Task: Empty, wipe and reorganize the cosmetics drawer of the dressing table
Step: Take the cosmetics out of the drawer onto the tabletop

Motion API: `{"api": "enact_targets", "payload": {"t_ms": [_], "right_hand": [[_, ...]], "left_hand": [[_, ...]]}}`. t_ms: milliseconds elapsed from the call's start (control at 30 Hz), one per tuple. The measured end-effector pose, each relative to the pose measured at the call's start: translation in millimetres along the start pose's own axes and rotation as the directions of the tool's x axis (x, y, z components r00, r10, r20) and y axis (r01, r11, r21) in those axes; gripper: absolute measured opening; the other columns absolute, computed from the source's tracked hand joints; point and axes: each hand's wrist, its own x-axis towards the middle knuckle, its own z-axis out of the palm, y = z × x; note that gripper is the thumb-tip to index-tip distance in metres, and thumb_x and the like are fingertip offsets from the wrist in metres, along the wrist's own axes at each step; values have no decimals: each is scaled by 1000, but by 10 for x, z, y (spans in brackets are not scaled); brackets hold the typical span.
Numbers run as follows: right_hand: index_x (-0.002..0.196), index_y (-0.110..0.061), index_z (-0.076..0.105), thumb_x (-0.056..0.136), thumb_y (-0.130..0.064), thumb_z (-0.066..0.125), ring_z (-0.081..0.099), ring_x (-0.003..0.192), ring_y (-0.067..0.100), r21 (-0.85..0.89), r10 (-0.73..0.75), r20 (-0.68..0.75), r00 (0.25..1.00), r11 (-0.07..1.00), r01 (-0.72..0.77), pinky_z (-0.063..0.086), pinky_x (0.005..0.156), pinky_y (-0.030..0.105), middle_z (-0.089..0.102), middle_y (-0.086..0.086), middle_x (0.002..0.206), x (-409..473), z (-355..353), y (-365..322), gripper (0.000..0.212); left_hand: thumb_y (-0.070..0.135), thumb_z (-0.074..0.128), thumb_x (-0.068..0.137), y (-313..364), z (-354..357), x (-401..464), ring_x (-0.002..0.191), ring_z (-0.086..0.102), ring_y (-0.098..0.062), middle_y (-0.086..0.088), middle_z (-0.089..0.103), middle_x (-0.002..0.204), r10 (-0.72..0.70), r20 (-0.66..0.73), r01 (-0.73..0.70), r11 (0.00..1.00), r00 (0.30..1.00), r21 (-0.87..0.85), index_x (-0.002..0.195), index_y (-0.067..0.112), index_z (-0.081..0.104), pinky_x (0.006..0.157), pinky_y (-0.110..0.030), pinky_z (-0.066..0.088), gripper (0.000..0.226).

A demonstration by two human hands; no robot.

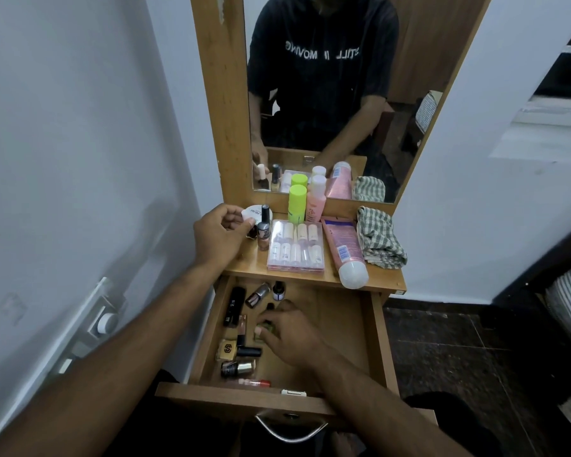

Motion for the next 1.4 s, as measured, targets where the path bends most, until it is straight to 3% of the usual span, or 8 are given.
{"api": "enact_targets", "payload": {"t_ms": [100, 200, 467, 667, 767, 867, 1133, 1400], "right_hand": [[94, -20, 70, 100, -40, 55, 53, 93, 14, -27, 29, -7, 1000, 999, -30, 42, 78, 29, 67, 4, 98, 23, 37, 19, 26], [75, -24, 54, 94, -36, 61, 57, 82, 19, -64, 87, -16, 996, 994, -88, 52, 77, 37, 65, 6, 87, 30, 25, 64, 24], [105, -23, 59, 82, -21, 72, 67, 87, 17, 56, 149, -94, 984, 988, -145, 56, 78, 33, 70, -3, 95, -27, -57, 80, 26], [113, -28, 73, 87, -21, 79, 62, 82, -7, 218, 60, -301, 952, 976, 7, 49, 69, 8, 65, -24, 90, -150, -291, -122, 28], [115, -24, 76, 83, -19, 83, 69, 84, 4, 366, 69, -419, 905, 925, 99, 57, 75, 17, 75, -13, 96, -173, -459, -268, 33], [115, -16, 76, 81, -16, 84, 72, 81, 9, 420, 51, -482, 875, 890, 180, 61, 76, 24, 77, -6, 91, -116, -685, -482, 35], [121, -20, 74, 87, -12, 78, 69, 90, 3, 146, -109, -452, 885, 970, 194, 54, 84, 13, 76, -5, 108, 435, -1266, -923, 35], [122, -15, 74, 91, -11, 72, 69, 106, 20, -262, -223, -286, 932, 954, 148, 53, 98, 37, 75, 3, 116, 956, -1319, -951, 31]], "left_hand": [[25, 83, 81, 19, 28, 12, 75, 65, -6, 6, 72, 85, -8, 13, 7, 1000, 1000, 18, 97, 17, 75, 66, -10, 50, 20], [27, 82, 82, 44, 45, 24, 78, 66, -5, 8, 72, 87, -16, 39, 14, 999, 999, 41, 100, 18, 75, 69, -13, 51, 21], [25, 81, 84, 32, 34, 3, 80, 66, -3, 8, 73, 90, -34, 74, 30, 998, 997, 57, 104, 17, 76, 70, -10, 50, 22], [20, 78, 86, 25, -66, -43, 83, 67, 1, 11, 73, 91, -57, 85, 56, 998, 995, 16, 103, 21, 76, 75, -8, 53, 17], [19, 75, 88, -18, -185, -169, 77, 63, 9, 14, 71, 88, -89, -54, 87, 995, 995, -38, 100, 22, 74, 68, -3, 47, 13], [21, 72, 90, -112, -269, -410, 75, 62, 2, 14, 70, 84, -121, -220, 103, 991, 968, -90, 96, 24, 73, 66, -12, 48, 7], [15, 72, 91, -275, -279, -805, 81, 63, 0, 7, 71, 95, 34, -168, -36, 999, 985, -9, 106, 15, 75, 72, -10, 49, 15], [15, 73, 89, -307, -252, -906, 91, 56, 0, 8, 73, 100, 202, -150, -188, 977, 968, 102, 100, 19, 75, 83, -42, 53, 12]]}}
